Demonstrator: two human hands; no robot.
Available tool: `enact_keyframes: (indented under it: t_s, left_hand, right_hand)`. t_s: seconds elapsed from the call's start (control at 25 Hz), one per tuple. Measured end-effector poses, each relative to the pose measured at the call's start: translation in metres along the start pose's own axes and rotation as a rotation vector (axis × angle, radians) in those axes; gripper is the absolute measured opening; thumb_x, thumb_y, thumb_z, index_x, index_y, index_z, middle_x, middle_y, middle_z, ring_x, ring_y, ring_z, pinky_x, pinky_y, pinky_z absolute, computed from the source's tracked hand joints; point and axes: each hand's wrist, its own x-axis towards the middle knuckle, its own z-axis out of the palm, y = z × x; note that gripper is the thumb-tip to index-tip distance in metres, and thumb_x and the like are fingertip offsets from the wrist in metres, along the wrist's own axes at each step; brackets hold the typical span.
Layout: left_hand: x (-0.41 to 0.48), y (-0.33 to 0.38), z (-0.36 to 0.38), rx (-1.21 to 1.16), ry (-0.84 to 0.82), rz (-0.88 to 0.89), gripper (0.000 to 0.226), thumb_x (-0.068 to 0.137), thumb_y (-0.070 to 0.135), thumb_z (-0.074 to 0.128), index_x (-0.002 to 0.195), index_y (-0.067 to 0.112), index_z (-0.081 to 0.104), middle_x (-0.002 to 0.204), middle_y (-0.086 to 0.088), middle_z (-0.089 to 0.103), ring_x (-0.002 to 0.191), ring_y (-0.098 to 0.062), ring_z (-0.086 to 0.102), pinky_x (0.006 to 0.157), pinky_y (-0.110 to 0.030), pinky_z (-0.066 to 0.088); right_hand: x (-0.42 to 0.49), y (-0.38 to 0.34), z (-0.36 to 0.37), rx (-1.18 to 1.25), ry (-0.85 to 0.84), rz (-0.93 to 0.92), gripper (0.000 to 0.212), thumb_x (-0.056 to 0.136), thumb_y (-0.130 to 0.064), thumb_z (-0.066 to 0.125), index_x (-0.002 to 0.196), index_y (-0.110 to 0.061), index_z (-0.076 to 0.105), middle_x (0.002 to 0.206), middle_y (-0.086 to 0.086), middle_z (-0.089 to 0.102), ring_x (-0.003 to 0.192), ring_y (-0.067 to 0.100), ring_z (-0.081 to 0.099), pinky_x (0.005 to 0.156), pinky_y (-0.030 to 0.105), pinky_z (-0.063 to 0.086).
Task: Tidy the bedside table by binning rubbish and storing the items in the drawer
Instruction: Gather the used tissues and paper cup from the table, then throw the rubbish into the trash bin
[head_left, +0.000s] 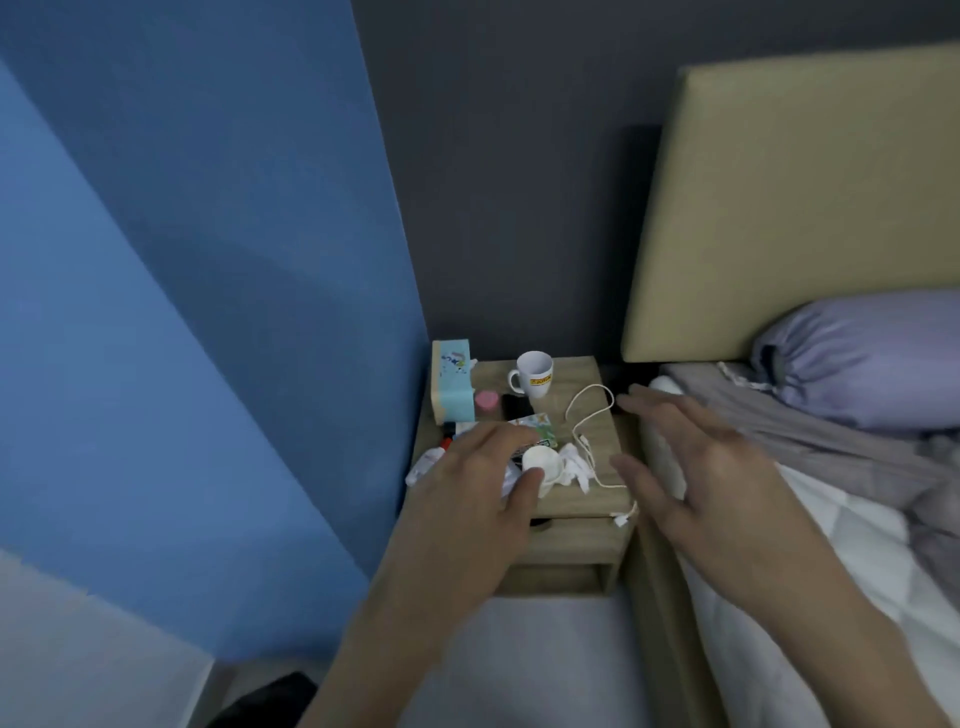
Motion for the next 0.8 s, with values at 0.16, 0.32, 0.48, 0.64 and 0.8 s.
enact_keyframes:
  t_s: [0.16,0.32,0.48,0.64,0.8]
  left_hand:
    - [-0.022,0.102,-0.068,0.055,-0.021,-0.032,0.037,0.083,0.04,0.04,0.114,0.03,0.057,0.124,0.011,0.057,0.118,-0.009,0.051,0.092,-0.034,0.046]
    - [-0.05,0.144,-0.102,0.109,0.042,-0.099,0.037,0.085,0.041,0.039,0.116,0.03,0.057,0.121,0.013,0.057,0.11,-0.012,0.056,0.088,-0.039,0.049]
    - [-0.067,0.143,-0.121,0.162,0.137,-0.2,0.041,0.084,0.039,0.039,0.118,0.026,0.059,0.12,0.01,0.059,0.111,-0.012,0.055,0.092,-0.033,0.047]
    - [-0.081,0.114,-0.139,0.185,0.282,-0.335,0.039,0.086,0.039,0.038,0.118,0.027,0.057,0.121,0.012,0.057,0.113,-0.008,0.052,0.092,-0.029,0.044]
    - [-0.111,0.066,-0.132,0.195,0.374,-0.588,0.035,0.091,0.033,0.043,0.122,0.023,0.055,0.125,0.007,0.056,0.119,-0.014,0.05,0.095,-0.034,0.044]
  right_hand:
    - [-0.009,-0.048,-0.114,0.057,-0.071,-0.073,0.044,0.082,-0.035,0.051,0.119,-0.013,0.057,0.119,0.006,0.063,0.109,0.023,0.058,0.089,0.015,0.032]
    - [-0.01,-0.074,-0.161,0.105,-0.123,-0.208,0.042,0.081,-0.033,0.054,0.119,-0.016,0.057,0.12,0.003,0.063,0.107,0.019,0.056,0.089,0.016,0.033]
    - [0.007,-0.091,-0.157,0.156,-0.182,-0.337,0.046,0.081,-0.043,0.042,0.118,-0.019,0.056,0.123,0.0,0.062,0.107,0.022,0.059,0.088,0.026,0.039]
    - [0.034,-0.12,-0.107,0.265,-0.359,-0.5,0.048,0.081,-0.047,0.039,0.119,-0.022,0.055,0.122,-0.003,0.06,0.109,0.013,0.054,0.09,0.022,0.037]
    - [0.044,-0.151,-0.035,0.34,-0.694,-0.649,0.052,0.08,-0.047,0.045,0.126,-0.024,0.051,0.134,-0.011,0.048,0.123,0.007,0.045,0.1,0.017,0.028]
